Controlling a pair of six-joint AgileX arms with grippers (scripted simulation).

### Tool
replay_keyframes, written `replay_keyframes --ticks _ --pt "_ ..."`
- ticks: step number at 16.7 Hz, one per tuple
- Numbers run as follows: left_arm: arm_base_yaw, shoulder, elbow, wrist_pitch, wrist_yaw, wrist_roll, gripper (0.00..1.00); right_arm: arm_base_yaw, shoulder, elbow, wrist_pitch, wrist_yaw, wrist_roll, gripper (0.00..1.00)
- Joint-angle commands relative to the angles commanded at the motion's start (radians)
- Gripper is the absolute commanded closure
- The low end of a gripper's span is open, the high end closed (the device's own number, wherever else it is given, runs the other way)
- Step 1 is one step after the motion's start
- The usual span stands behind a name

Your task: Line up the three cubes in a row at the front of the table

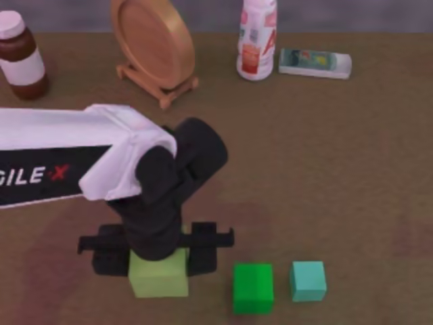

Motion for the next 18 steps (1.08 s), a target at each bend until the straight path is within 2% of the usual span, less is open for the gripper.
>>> replay_keyframes --ticks 3,8,18 --pt "-0.001 0.046 -0.061 0.106 0.000 0.003 1.00 0.000 0.000 0.000 0.000 0.000 0.000 0.00" --pt "-0.001 0.057 -0.074 0.124 -0.001 0.003 1.00 0.000 0.000 0.000 0.000 0.000 0.000 0.00" --pt "-0.001 0.057 -0.074 0.124 -0.001 0.003 0.25 0.000 0.000 0.000 0.000 0.000 0.000 0.00"
